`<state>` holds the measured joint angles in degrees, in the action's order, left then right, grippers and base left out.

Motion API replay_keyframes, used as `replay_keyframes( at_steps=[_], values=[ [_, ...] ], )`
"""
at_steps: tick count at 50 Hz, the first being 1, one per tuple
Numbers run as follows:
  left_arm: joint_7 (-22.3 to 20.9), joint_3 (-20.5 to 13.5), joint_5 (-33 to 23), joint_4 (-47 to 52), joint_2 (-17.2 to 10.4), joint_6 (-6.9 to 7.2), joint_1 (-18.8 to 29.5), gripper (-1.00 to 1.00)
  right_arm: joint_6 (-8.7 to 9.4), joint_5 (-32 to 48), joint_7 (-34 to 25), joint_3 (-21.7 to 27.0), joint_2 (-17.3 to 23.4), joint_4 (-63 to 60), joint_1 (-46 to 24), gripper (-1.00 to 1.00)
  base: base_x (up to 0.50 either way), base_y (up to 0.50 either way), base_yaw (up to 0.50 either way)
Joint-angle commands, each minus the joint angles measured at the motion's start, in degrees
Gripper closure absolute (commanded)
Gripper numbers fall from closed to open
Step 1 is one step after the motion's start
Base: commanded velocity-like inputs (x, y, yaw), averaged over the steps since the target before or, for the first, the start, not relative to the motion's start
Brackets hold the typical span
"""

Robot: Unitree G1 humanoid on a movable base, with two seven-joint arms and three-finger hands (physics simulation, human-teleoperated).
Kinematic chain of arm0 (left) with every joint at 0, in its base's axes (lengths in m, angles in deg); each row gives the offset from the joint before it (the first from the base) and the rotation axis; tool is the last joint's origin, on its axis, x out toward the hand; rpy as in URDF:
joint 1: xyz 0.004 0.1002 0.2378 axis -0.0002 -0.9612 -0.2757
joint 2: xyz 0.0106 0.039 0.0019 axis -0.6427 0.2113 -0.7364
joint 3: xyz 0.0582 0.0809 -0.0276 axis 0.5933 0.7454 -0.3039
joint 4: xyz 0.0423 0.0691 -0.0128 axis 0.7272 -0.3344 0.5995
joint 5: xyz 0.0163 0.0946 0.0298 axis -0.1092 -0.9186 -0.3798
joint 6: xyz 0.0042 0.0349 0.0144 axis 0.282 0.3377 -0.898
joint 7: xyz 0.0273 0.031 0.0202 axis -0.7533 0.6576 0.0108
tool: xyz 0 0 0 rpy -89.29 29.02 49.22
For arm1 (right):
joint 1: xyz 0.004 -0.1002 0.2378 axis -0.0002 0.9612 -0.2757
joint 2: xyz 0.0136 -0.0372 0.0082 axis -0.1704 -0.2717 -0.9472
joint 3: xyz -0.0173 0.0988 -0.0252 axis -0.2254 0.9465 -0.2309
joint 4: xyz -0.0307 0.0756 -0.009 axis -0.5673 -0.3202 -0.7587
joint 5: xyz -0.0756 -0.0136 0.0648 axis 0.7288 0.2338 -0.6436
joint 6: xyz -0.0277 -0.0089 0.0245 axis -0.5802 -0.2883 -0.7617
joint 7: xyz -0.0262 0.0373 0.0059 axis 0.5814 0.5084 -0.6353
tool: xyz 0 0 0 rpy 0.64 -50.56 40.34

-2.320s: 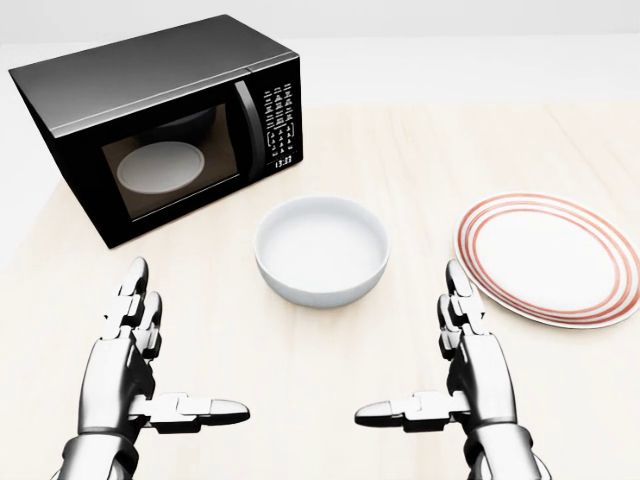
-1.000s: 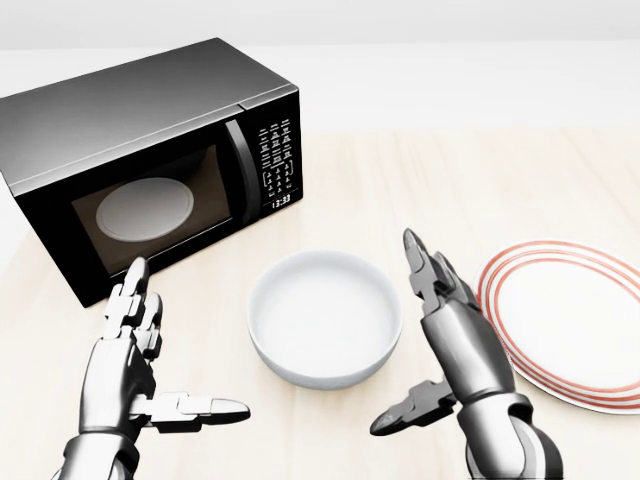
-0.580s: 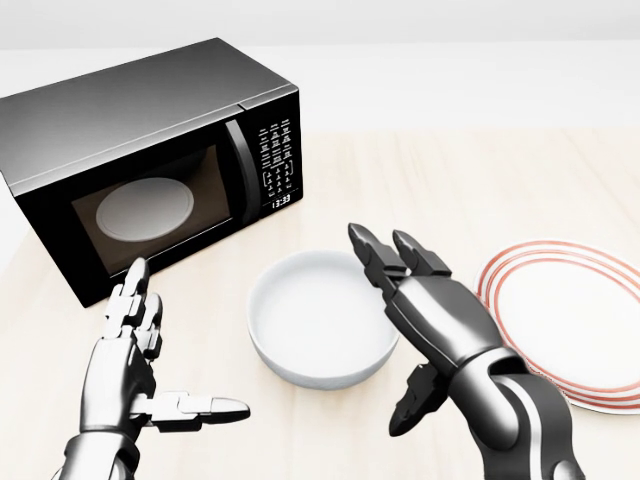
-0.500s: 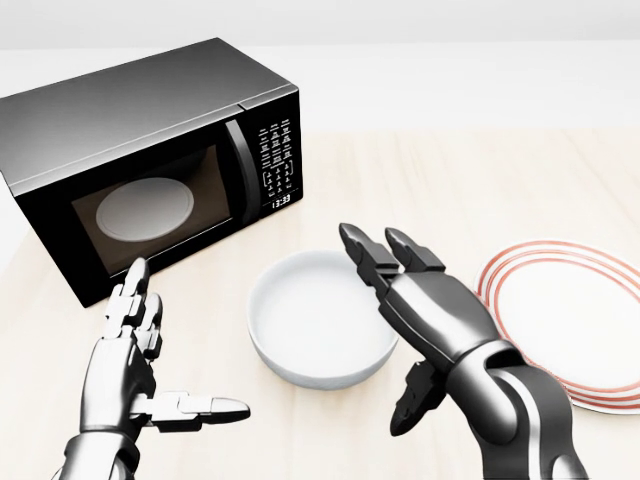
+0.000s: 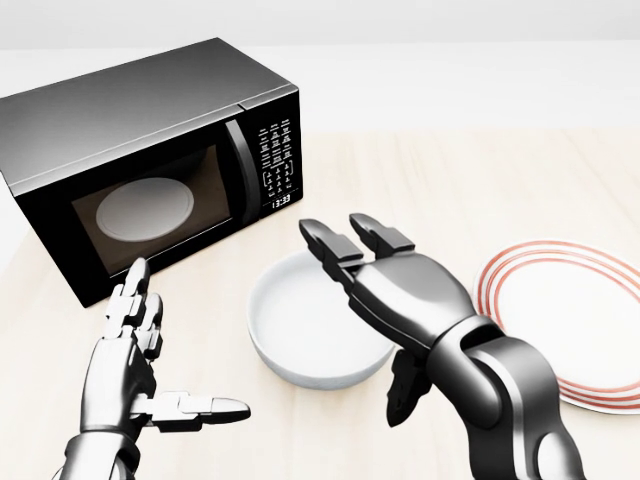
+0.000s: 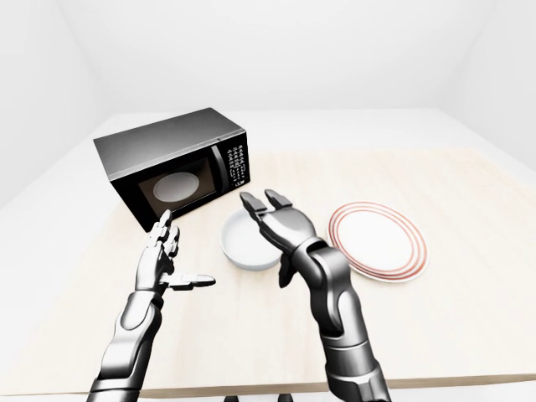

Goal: Pick up the white bowl and put it on the plate.

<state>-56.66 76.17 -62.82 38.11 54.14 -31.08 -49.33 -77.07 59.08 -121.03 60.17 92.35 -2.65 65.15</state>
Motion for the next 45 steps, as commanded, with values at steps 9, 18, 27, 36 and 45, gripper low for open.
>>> replay_keyframes(
  at_steps=[9, 18, 27, 36, 45],
  values=[
    [0.0, 0.0, 0.0, 0.1, 0.0, 0.11, 0.0, -1.00, 0.00, 1.8, 0.0, -1.3, -0.9, 2.8, -2.8, -1.00, 0.00, 0.00, 0.00],
    [0.1, 0.0, 0.0, -0.5, 0.0, -0.13, 0.2, -1.00, 0.00, 1.9, 0.0, -1.5, -1.0, 3.5, -3.2, -1.00, 0.00, 0.00, 0.00],
    [0.1, 0.1, 0.1, 0.4, 0.0, 0.44, -0.1, -1.00, 0.00, 2.7, 0.0, -2.1, -1.1, 5.3, -3.5, -1.00, 0.00, 0.00, 0.00],
    [-0.1, -0.1, 0.1, 0.1, 0.0, 0.04, 0.0, -1.00, 0.00, 3.2, 0.0, -2.4, -1.5, 6.3, -4.4, -1.00, 0.00, 0.00, 0.00],
    [-0.2, -0.1, 0.2, 0.3, 0.0, 0.09, -0.1, -1.00, 0.00, 4.7, 0.0, -2.9, -1.1, 6.2, -2.1, -1.00, 0.00, 0.00, 0.00]
  ],
)
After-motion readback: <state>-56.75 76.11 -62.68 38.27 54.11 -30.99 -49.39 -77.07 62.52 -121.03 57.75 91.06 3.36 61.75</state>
